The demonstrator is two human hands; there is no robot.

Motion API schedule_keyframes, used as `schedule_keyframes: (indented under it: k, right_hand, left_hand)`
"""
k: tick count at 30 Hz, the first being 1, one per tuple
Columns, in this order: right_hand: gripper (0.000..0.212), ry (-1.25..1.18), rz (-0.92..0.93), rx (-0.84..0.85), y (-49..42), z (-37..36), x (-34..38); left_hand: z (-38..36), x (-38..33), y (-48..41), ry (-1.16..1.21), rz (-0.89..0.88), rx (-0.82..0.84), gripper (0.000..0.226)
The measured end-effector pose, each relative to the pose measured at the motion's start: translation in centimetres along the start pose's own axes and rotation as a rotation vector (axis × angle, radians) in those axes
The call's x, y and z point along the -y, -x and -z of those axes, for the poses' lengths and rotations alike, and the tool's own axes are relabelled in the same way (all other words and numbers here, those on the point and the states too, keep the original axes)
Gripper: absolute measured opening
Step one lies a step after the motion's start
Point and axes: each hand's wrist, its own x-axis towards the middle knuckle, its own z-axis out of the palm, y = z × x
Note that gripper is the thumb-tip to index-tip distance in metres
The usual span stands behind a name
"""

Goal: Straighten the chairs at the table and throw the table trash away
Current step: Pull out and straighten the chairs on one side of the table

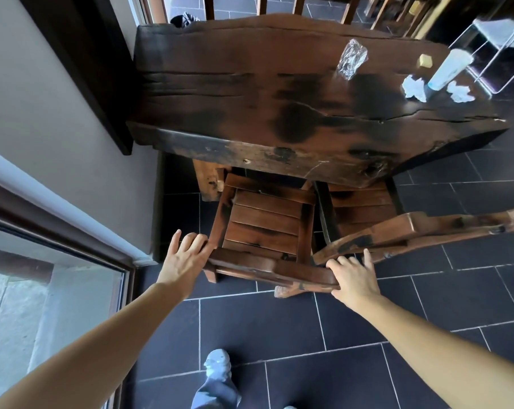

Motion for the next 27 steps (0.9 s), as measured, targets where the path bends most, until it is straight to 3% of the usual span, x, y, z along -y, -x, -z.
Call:
schedule_keyframes:
  k: [7, 12, 23, 27]
  right_hand:
    - [0.057, 0.037, -0.038, -0.003, -2.3, 0.5, -2.7]
    - [0.058, 0.029, -0.004, 0.001, -3.6, 0.6, -3.5]
    - [0.055, 0.024, 0.153, -0.037, -6.7, 1.0, -7.6]
    - [0.056, -0.001, 0.205, -0.036, -6.6, 0.7, -8.4]
  left_hand:
    - [0.0, -2.1, -2.1, 0.007, 0.009, -0.009, 0.084]
    - [-0.1, -1.6, -3.1, -0.013, -0.015, 0.022, 0.089]
    - [0.4, -5.0, -5.2, 0.084, 0.175, 0.006, 0.091]
    - [0.7, -6.4, -5.4, 0.163, 0.239, -0.036, 0.081]
